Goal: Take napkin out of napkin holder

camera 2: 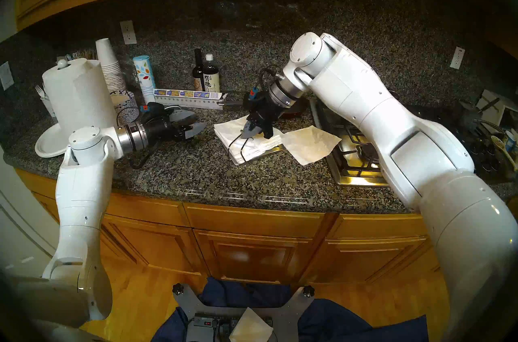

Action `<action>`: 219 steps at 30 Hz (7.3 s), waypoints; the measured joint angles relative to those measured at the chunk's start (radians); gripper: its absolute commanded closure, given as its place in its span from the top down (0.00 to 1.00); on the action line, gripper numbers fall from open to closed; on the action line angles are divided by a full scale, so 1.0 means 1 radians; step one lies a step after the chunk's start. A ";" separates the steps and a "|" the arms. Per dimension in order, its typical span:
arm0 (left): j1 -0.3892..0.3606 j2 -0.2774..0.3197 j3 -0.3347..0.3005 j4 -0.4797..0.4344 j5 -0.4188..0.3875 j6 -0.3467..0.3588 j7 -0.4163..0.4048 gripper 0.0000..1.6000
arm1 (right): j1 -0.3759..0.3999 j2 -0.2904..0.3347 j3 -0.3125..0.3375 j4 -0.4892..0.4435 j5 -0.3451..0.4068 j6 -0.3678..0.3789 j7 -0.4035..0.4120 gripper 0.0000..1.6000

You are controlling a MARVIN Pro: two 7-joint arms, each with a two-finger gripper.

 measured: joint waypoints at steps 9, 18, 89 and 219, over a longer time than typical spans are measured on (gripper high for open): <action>0.002 0.000 -0.002 -0.004 0.000 0.000 -0.003 1.00 | 0.005 0.019 -0.027 -0.035 0.036 0.011 0.000 0.00; 0.003 -0.001 -0.002 -0.006 0.000 0.001 -0.006 1.00 | 0.008 0.041 -0.052 -0.084 0.078 0.024 0.000 0.00; 0.026 -0.011 -0.030 -0.042 0.008 0.023 -0.009 1.00 | 0.068 -0.025 -0.073 0.108 0.025 -0.062 -0.007 0.00; -0.239 -0.021 0.230 0.216 0.105 -0.004 -0.091 0.85 | 0.068 -0.081 0.007 0.387 0.032 -0.175 -0.168 0.35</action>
